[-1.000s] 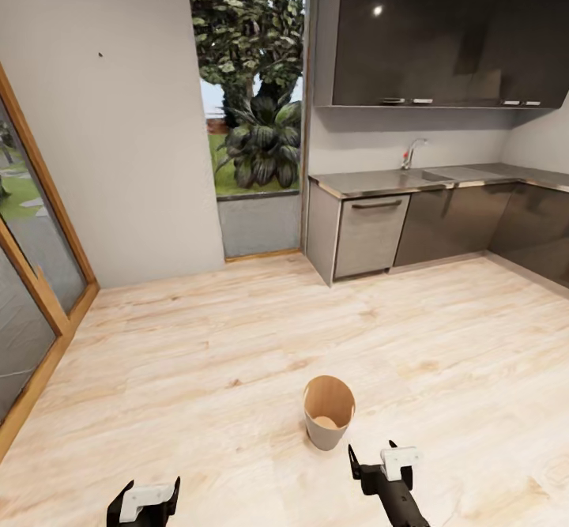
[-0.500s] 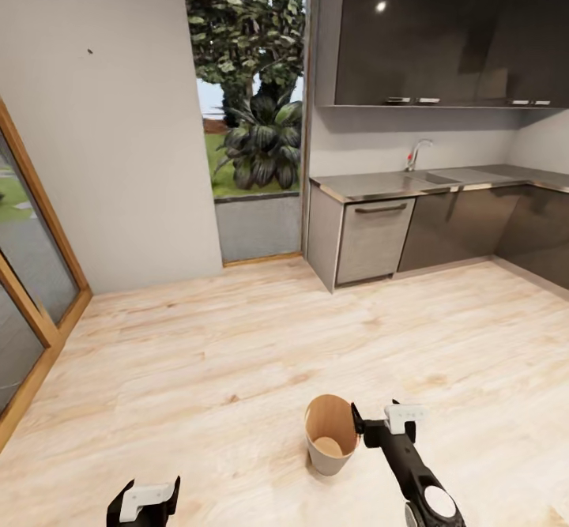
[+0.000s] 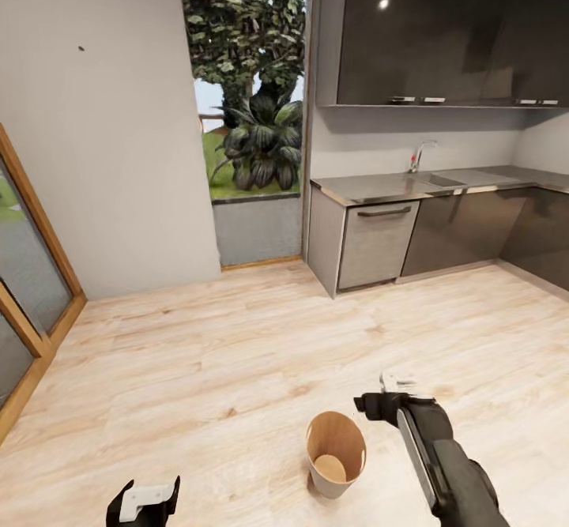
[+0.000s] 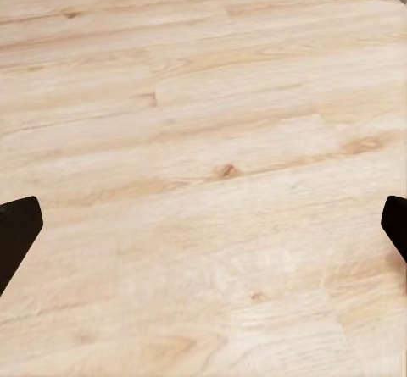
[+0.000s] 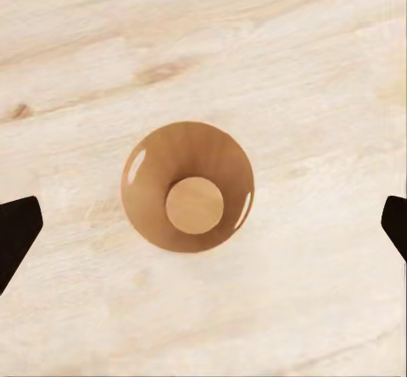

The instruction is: Put the three can of soda from the living room inside the tash can in the kitchen.

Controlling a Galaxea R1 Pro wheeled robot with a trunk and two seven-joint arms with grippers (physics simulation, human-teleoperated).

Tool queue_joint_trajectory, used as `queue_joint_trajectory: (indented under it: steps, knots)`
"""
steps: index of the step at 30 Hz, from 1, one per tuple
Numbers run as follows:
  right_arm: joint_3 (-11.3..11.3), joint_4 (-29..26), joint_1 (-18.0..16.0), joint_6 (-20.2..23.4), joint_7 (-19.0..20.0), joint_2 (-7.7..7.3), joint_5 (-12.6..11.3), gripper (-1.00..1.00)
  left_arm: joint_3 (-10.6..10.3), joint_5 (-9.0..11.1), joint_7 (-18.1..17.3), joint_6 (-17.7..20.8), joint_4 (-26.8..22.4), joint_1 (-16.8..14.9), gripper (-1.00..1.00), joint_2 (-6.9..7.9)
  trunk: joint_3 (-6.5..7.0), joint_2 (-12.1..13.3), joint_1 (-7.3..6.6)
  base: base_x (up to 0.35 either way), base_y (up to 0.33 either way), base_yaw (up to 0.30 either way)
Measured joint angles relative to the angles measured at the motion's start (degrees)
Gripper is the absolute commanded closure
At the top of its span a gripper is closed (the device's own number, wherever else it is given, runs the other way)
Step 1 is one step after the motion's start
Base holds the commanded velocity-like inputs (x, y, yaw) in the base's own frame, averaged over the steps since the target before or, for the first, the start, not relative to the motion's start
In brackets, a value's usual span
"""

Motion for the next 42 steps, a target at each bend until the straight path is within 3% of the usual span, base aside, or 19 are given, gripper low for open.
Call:
queue_joint_trajectory:
  steps: [1,3,4,8,11,16,17,26,31,39,42]
  knots:
    - [-1.8,9.8,-7.2,5.6,0.2,-0.35,0.1,-1.0,0.0,0.0,0.0,0.0,0.0,0.0,-1.0,0.01,0.0,0.0,0.01,0.022,0.0,0.0]
    - [-2.7,18.4,-13.0,7.9,0.2,-0.89,0.0,-1.0,0.0,0.0,0.0,0.0,0.0,0.0,-1.0,0.02,0.0,0.0,0.0,0.014,0.0,0.0]
    - [-3.4,30.5,-19.6,9.4,0.3,-2.41,0.3,-1.0,0.0,0.0,0.0,0.0,0.0,0.0,-1.0,0.03,0.0,0.0,0.0,0.007,0.0,0.0]
    - [-3.9,49.8,-29.1,9.4,0.3,-4.65,0.3,-1.0,0.0,0.1,0.0,0.0,0.0,0.0,-1.0,0.0,0.0,0.0,0.0,0.004,0.0,0.0]
    - [-4.1,56.3,-33.4,9.4,0.0,-6.13,0.5,-1.0,0.0,0.0,0.0,0.0,0.0,0.0,-1.0,-0.03,0.0,0.0,0.0,0.001,0.0,0.0]
    - [-4.1,60.0,-36.8,9.4,-0.4,-7.22,0.5,-1.0,0.0,0.1,0.0,0.0,0.0,0.0,-1.0,-0.04,0.0,0.0,0.0,0.0,0.0,0.0]
    - [-4.1,61.6,-38.8,9.4,-0.5,-7.56,0.6,-1.0,0.0,0.1,0.0,0.0,0.0,0.0,-1.0,-0.04,0.0,0.0,0.0,0.0,0.0,0.0]
    - [-4.1,63.4,-42.7,9.4,-0.6,-7.68,0.5,-1.0,0.0,0.1,-0.1,0.0,-0.1,0.0,-1.0,-0.05,0.0,0.0,0.0,0.0,0.0,0.0]
    - [-4.1,63.6,-43.4,9.4,-0.6,-7.54,0.6,-1.0,0.0,0.1,0.0,0.0,-0.1,0.0,-1.0,-0.04,0.0,0.0,0.0,0.0,0.0,0.0]
    - [-4.0,63.6,-43.7,9.4,-0.7,-7.09,0.6,-1.0,0.0,0.1,0.0,0.0,-0.1,0.0,-1.0,-0.05,-1.44,-3.2,1.75,0.0,0.0,0.0]
    - [-3.9,63.6,-43.7,9.4,-2.7,-7.01,0.6,-1.0,0.0,0.1,-0.1,0.0,-0.1,0.0,-1.0,-0.05,-1.97,-4.4,2.41,0.0,0.0,0.0]
